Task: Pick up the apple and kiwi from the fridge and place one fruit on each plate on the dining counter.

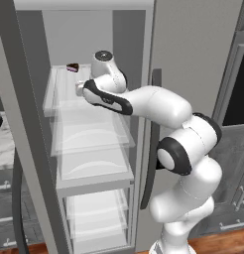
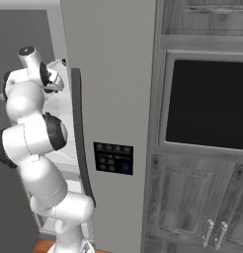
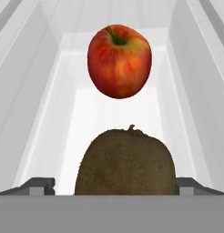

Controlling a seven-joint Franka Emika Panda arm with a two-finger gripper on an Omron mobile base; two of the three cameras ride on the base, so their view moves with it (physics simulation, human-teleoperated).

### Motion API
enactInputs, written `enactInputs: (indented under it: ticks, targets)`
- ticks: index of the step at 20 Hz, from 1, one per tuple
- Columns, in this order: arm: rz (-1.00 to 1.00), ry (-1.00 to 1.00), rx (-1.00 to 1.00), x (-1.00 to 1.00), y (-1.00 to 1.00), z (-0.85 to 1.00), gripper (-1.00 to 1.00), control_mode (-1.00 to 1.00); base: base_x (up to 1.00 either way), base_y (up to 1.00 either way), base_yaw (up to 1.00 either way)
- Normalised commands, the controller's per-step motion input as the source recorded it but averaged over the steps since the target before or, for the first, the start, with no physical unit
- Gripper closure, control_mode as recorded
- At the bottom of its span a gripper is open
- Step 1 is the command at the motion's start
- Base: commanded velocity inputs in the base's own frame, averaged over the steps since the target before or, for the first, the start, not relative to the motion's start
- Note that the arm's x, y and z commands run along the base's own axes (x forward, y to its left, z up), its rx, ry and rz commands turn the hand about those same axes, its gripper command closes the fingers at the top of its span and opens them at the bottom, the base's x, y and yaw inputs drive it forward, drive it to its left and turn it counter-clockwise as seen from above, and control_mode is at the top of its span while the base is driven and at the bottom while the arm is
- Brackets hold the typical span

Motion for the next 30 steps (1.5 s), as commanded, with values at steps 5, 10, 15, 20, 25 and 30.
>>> enactInputs:
  ticks: [5,10,15,20,25,30]
  targets:
    - [0.00,-0.15,0.02,0.03,-0.01,-0.61,-1.00,-1.00,0.00,0.00,0.00]
    - [0.00,-0.06,0.08,-0.01,-0.04,-0.73,1.00,-1.00,0.00,0.00,0.00]
    - [-0.01,0.01,0.08,0.05,-0.04,-0.65,1.00,-1.00,0.00,0.00,0.00]
    - [-0.02,0.14,-0.01,0.02,0.27,-0.13,1.00,-1.00,0.00,0.00,0.00]
    - [0.00,-0.18,-0.03,-0.69,0.02,0.18,1.00,-1.00,0.00,0.00,0.00]
    - [0.02,-0.39,-0.03,-1.00,-0.30,0.55,1.00,-1.00,0.00,0.00,0.00]
